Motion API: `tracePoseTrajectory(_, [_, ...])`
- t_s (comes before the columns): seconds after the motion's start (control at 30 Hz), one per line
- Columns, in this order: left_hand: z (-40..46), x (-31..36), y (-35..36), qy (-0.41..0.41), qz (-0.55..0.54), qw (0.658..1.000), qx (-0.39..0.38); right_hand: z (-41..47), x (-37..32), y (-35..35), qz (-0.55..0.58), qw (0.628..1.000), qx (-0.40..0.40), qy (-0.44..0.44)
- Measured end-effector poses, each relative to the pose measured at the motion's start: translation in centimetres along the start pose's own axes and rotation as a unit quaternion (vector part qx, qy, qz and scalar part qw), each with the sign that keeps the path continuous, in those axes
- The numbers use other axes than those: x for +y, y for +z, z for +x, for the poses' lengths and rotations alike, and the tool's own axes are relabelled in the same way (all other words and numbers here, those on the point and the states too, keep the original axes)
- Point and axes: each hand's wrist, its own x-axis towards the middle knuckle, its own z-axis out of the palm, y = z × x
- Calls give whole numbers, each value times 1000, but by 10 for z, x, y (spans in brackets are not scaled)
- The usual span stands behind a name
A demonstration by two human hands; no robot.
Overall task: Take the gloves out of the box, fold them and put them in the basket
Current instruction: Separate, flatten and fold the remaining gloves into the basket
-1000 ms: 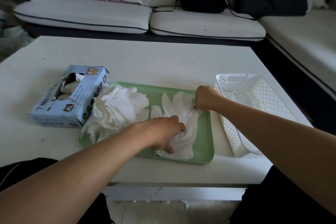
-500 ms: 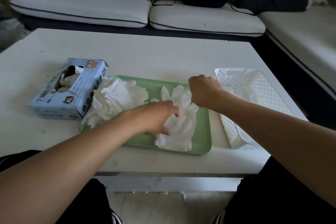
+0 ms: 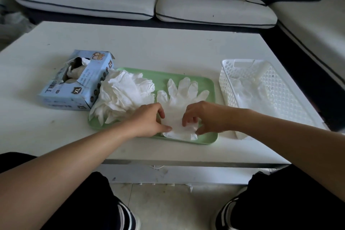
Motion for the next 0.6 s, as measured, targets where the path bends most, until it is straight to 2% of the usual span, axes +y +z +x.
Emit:
tracePoseTrajectory(0.1, [0, 1, 9, -23, -65, 998, 2, 3, 3, 5, 9, 999, 38, -11])
tracePoseTrajectory(0.2, [6, 4, 10, -72, -154, 985, 2, 8, 1, 5, -6, 999, 43, -12])
tracePoseTrajectory(0.27, [9, 10, 6, -104, -258, 961, 7, 9, 1, 3, -1, 999, 33, -6])
tracePoseTrajectory(0.37, [9, 19, 1, -131, -419, 898, -8, 8, 4, 0, 26, 999, 19, -1])
tracePoseTrajectory(0.53, [8, 30, -2, -150, -473, 868, -15, 3, 2, -14, 51, 997, -46, 27])
tracePoseTrajectory(0.6, [10, 36, -8, -149, -511, 846, -3, -1, -1, -24, 72, 994, -72, 43])
